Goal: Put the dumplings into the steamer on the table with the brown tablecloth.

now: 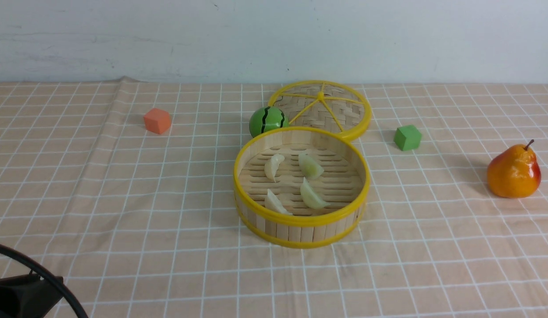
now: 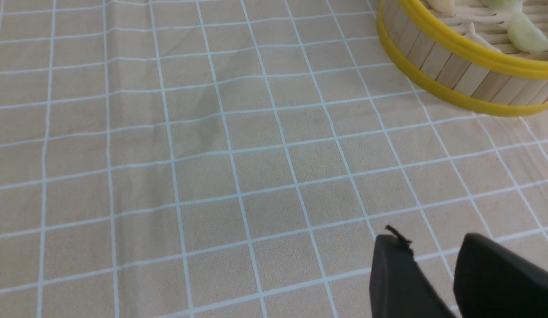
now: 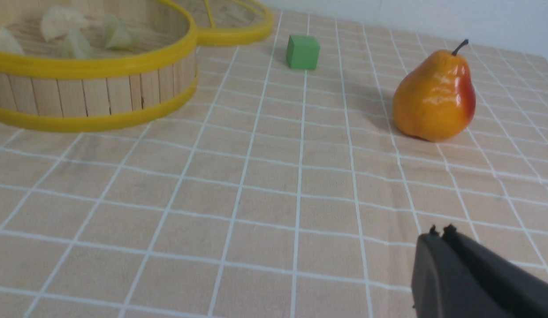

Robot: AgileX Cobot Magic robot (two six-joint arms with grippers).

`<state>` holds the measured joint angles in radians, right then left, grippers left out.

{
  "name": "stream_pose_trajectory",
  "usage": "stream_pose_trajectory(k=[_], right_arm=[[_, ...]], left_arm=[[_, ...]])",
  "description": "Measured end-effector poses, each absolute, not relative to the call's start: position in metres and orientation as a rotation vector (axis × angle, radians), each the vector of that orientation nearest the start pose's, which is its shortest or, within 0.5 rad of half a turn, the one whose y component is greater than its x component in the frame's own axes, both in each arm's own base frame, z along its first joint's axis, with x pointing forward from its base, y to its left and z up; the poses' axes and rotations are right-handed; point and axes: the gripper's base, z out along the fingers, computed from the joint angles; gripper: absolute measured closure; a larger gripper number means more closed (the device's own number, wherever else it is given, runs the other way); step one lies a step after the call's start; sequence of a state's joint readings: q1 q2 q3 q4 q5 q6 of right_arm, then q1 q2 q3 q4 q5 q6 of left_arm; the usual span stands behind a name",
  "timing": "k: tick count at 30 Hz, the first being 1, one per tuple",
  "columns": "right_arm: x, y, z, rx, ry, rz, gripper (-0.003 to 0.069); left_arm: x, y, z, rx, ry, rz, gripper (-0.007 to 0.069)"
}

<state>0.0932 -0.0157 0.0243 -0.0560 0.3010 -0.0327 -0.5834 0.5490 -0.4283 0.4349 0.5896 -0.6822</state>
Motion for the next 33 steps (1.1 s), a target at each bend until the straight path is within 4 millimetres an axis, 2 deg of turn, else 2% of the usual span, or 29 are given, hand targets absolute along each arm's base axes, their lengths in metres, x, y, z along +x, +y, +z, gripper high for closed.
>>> stream_pose_trajectory(k=[8,30,33], right_arm=[[0.0516,0.0028,0.1738,-0.154,1.868,-0.017,0.0659],[0.0515,0.0026,0.1736,-0.155,1.873,-0.02,0.0656],[0.0515,0.0026,0.1736,-0.155,1.873,-0.02,0.0652]], left_arm=[[0.0991,-0.0397,0.2685,0.153,2.138,-0.271,0.0412],[0.0988,-0.0395,0.2684,0.152,2.136,-0.272,0.0403],[0.091,-0.0318,0.2639,0.141,2.142,-0.242,0.04]])
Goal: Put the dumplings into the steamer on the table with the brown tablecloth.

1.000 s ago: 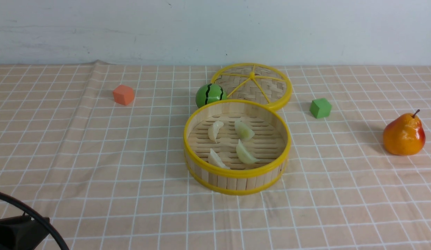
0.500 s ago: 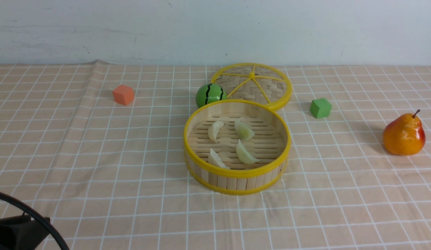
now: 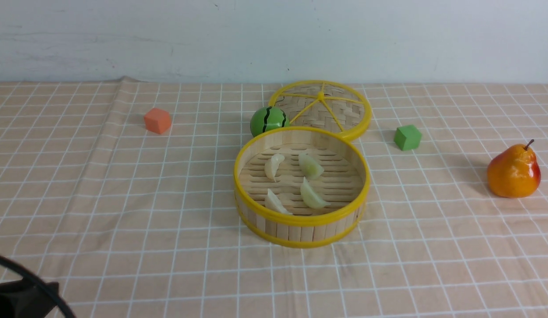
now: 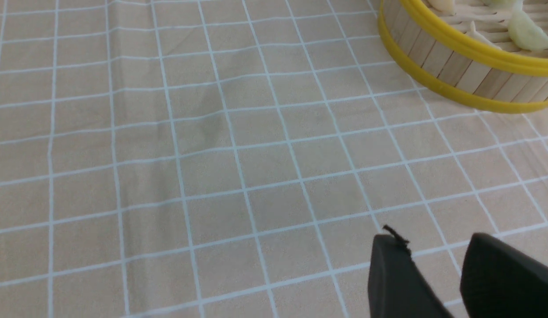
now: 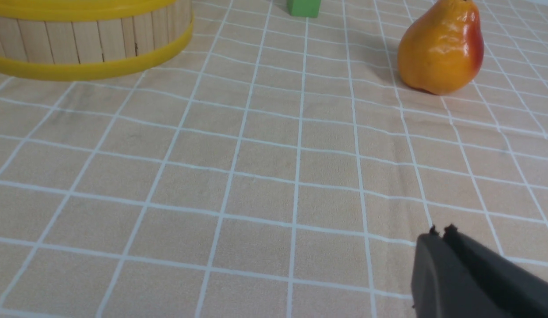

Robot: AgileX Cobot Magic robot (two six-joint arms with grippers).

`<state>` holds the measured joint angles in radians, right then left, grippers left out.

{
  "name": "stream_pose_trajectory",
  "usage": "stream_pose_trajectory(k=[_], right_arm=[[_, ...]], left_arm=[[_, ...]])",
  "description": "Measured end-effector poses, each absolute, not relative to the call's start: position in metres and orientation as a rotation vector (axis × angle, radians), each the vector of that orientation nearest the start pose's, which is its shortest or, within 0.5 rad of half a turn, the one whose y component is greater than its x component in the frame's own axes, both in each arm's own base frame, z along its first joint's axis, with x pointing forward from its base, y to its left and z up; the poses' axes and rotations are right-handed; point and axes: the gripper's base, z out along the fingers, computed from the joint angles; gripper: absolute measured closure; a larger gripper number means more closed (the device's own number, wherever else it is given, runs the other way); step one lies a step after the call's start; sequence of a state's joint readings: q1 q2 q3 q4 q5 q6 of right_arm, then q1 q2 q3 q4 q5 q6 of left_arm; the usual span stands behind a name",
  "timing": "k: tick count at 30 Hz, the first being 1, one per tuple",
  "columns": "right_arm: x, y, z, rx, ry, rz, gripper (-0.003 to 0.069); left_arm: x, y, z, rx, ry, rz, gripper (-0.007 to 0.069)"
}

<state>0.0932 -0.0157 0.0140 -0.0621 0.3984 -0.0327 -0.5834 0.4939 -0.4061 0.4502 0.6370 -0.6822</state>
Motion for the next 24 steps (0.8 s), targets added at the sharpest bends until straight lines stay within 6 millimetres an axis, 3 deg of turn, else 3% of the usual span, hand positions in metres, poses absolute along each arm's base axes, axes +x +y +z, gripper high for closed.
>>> stream_pose_trajectory(k=[6,14,17,20,24], right_arm=[[0.051,0.003,0.174,-0.155,1.873,-0.02,0.0645],[0.051,0.003,0.174,-0.155,1.873,-0.02,0.0638],[0.051,0.003,0.174,-0.155,1.873,-0.02,0.0638],[0.051,0.003,0.174,-0.155,1.873,-0.02,0.0636],[0.051,0.003,0.174,-0.155,1.874,-0.02,0.0629]], left_arm=[[0.073,-0.021,0.25,0.166,2.001,-0.288,0.0431],[0.055,-0.013,0.248,0.104,1.669,-0.381,0.0635],[0.05,-0.008,0.244,0.013,1.589,-0.343,0.0638],[0.049,-0.005,0.236,-0.063,1.558,-0.295,0.0638],[0.056,-0.004,0.2,-0.13,1.621,-0.255,0.0638]])
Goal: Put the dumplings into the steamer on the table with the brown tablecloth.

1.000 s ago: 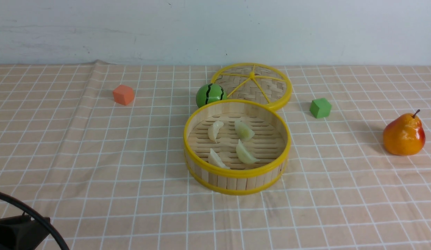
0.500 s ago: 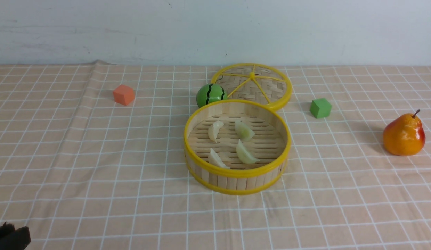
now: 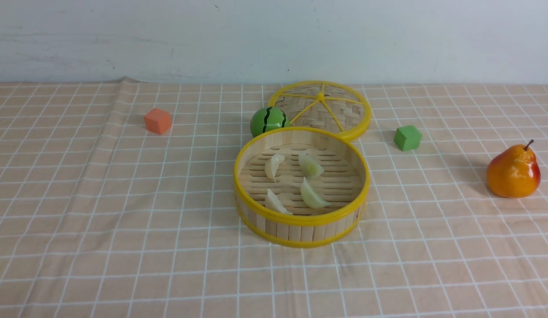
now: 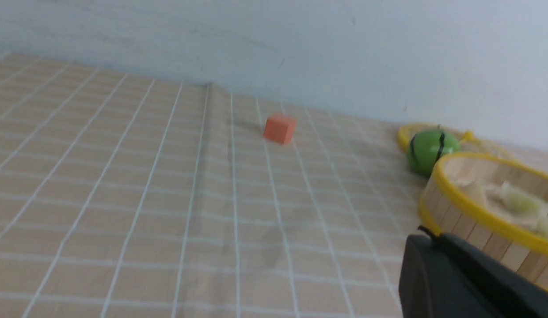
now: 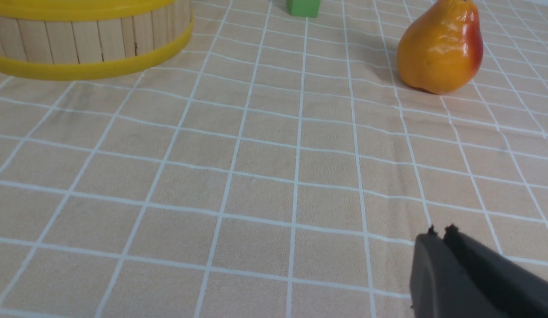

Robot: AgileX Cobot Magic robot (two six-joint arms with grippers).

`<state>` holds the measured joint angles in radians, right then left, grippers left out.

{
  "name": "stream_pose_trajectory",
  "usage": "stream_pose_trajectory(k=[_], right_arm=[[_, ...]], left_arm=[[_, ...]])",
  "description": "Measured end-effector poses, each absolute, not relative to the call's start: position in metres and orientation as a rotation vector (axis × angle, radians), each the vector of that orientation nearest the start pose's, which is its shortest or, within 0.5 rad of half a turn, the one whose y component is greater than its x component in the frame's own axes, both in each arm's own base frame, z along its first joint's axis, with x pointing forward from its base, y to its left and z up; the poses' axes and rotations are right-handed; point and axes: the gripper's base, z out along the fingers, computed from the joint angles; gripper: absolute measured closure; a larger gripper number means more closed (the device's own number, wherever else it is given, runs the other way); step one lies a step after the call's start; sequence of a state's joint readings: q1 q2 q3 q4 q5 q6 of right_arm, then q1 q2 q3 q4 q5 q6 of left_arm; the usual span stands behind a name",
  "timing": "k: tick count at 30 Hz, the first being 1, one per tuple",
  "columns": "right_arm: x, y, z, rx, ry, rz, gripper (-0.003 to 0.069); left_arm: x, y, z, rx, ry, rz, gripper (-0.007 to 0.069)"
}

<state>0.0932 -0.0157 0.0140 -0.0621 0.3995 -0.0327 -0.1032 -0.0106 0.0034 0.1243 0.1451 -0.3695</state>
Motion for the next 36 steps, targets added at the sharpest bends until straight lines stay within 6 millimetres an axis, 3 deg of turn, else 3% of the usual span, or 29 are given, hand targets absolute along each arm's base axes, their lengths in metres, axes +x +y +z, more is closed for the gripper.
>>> stream_pose_trajectory(k=[8,36], right_arm=[[0.051,0.003,0.173,-0.155,1.875,-0.021,0.0624],[0.051,0.003,0.173,-0.156,1.875,-0.021,0.0582]], left_arm=[[0.052,-0.004,0.167,-0.129,1.904,-0.2,0.0638],[0.052,-0.004,0.167,-0.113,1.906,-0.194,0.0638]])
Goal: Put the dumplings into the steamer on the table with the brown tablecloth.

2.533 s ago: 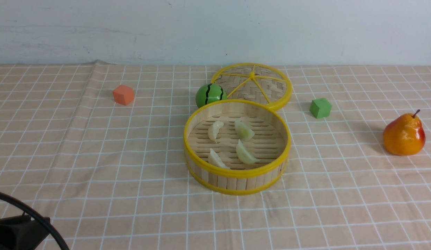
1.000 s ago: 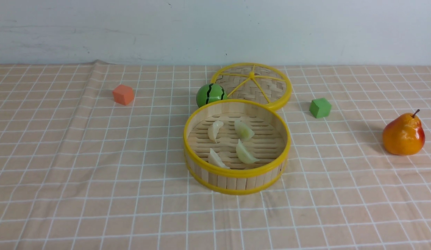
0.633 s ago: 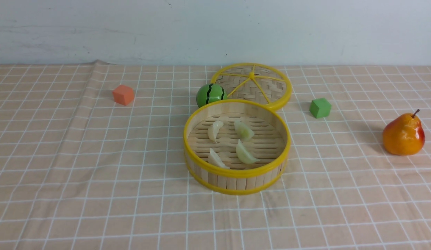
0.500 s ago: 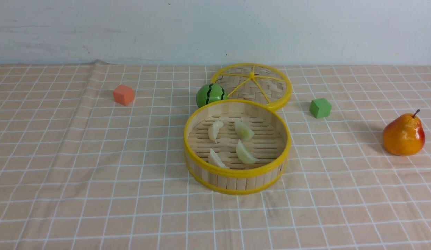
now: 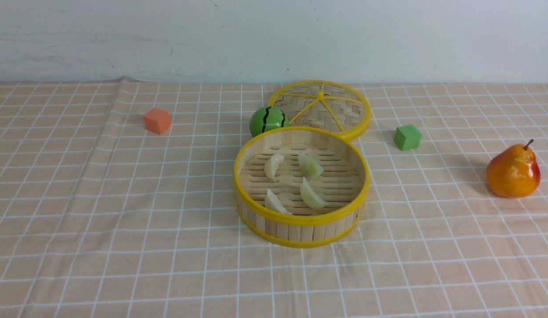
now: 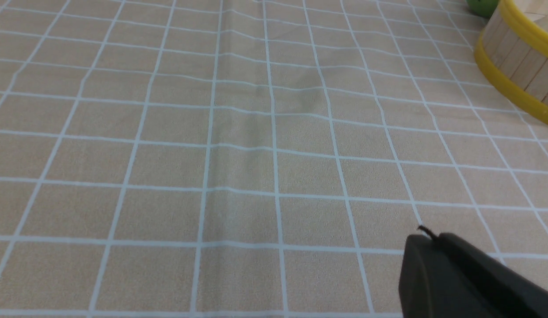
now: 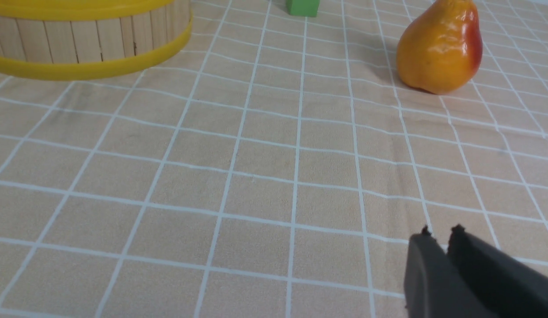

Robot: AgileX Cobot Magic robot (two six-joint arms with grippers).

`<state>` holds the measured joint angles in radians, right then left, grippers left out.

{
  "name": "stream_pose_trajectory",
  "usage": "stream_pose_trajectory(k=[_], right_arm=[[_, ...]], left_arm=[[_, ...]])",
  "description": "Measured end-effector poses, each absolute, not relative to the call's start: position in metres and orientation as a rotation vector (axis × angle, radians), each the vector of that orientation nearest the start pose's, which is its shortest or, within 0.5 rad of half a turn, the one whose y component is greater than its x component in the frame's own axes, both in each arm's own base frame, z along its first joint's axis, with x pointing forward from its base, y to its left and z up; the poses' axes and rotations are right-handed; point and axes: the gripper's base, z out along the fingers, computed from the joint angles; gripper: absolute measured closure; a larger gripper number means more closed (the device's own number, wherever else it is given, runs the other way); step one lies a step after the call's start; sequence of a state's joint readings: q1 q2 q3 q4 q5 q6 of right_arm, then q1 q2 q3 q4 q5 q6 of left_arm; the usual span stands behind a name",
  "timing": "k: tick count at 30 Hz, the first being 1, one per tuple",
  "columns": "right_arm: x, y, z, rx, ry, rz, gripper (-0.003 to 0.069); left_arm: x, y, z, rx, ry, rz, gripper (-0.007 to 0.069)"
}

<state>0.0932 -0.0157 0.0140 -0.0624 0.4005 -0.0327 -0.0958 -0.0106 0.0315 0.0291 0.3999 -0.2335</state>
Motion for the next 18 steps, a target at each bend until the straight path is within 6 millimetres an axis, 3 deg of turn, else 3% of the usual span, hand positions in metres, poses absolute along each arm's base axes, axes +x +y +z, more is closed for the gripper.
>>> stream_pose_trajectory(k=[18], right_arm=[[0.0514,0.0026,0.1734,-0.156,1.875,-0.021,0.0556]], left_arm=[[0.0518,-0.0039,0.1673,-0.113,1.906,-0.194,0.063]])
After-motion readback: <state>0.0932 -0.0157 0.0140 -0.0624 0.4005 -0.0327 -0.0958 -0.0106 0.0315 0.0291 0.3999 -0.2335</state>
